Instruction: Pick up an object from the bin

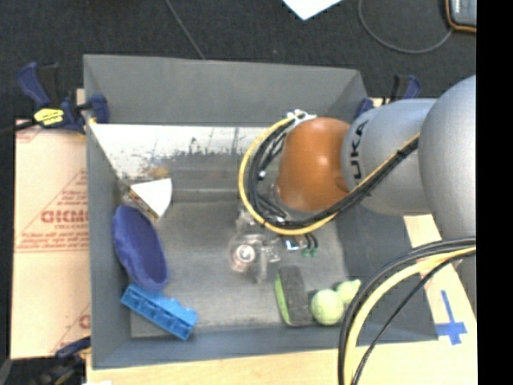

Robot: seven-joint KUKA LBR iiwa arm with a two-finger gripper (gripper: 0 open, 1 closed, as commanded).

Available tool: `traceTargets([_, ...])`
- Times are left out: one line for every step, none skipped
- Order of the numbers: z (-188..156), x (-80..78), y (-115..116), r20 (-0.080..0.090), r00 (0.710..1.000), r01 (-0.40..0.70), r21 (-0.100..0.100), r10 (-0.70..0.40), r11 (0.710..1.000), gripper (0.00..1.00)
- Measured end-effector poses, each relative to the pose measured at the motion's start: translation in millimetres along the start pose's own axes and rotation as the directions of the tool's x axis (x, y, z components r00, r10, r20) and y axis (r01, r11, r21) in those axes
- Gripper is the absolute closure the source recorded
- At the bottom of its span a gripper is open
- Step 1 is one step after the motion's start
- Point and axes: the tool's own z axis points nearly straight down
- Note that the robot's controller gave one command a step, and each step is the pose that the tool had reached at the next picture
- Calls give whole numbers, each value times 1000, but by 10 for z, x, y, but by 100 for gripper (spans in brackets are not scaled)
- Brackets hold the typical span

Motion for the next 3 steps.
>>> traceTargets([7,-279,-70,3,981,-193,-1,193,981,0])
traceTargets([-17,-76,-26,4,1000,-29,0,29,1000,100])
traceTargets([-20,-75,-26,4,1000,-30,0,30,1000,100])
